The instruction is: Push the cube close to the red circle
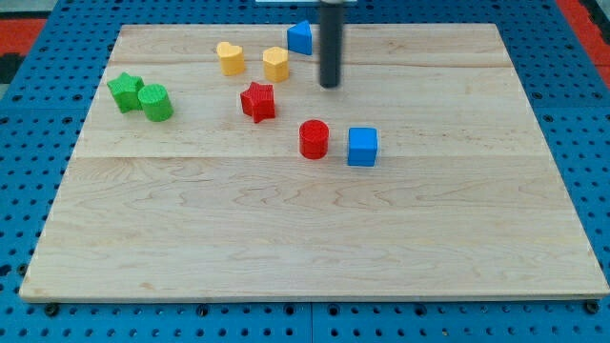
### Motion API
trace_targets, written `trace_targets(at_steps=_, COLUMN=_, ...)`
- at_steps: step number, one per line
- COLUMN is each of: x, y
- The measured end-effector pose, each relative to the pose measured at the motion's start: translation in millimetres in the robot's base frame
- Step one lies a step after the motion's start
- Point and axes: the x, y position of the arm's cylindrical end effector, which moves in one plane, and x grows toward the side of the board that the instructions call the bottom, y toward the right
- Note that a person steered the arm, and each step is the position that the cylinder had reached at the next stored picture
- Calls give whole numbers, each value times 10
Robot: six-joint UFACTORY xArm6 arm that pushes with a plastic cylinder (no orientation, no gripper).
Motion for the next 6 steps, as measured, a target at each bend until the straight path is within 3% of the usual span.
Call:
trace_targets(at_steps=1, x=680, y=484)
trace_targets(at_steps=2, x=957, y=912)
trace_targets(at_steps=3, x=1375, y=801)
trace_targets(at_steps=5, x=688, y=107)
trace_targets(at_steps=6, x=762, y=340)
